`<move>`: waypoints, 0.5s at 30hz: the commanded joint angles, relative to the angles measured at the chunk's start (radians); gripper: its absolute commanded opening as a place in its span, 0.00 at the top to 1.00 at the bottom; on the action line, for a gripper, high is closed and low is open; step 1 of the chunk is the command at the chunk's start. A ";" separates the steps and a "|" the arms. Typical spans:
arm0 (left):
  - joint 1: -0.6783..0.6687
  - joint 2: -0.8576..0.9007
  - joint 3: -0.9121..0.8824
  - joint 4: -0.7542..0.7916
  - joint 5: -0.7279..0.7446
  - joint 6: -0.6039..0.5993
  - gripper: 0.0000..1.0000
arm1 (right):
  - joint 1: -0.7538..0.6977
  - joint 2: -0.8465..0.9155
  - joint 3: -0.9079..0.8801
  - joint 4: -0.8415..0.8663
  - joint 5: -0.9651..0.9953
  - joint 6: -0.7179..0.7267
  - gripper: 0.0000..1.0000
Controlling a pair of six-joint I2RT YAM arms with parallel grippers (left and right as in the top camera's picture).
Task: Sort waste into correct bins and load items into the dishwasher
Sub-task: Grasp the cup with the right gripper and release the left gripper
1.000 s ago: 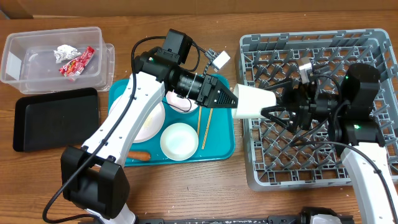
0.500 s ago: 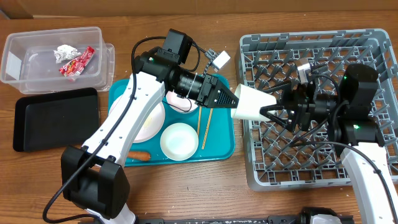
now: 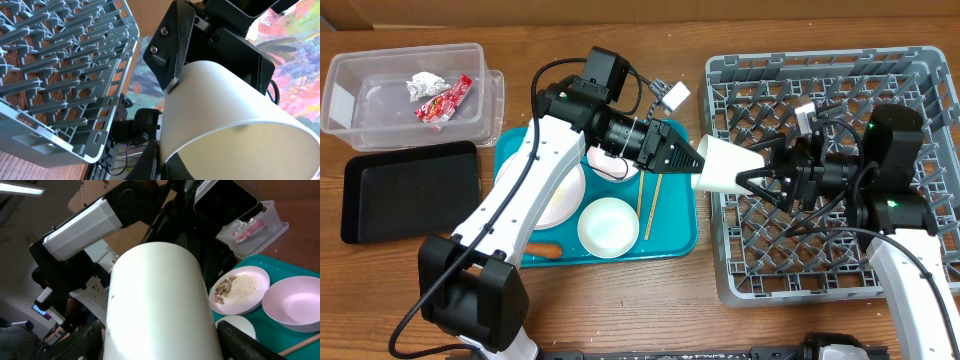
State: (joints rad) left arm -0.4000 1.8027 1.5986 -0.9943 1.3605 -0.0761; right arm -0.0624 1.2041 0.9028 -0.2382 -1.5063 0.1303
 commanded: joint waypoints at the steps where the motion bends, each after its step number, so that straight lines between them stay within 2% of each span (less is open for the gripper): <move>1: -0.008 -0.007 0.018 0.005 -0.003 -0.008 0.96 | 0.011 -0.002 0.000 -0.006 -0.006 -0.001 0.25; 15: -0.008 -0.007 0.018 0.005 -0.003 -0.007 0.96 | 0.047 -0.002 0.000 -0.011 0.025 -0.005 0.27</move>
State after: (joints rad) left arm -0.4000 1.8027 1.5986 -0.9943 1.3602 -0.0761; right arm -0.0261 1.2045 0.9028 -0.2493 -1.4773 0.1299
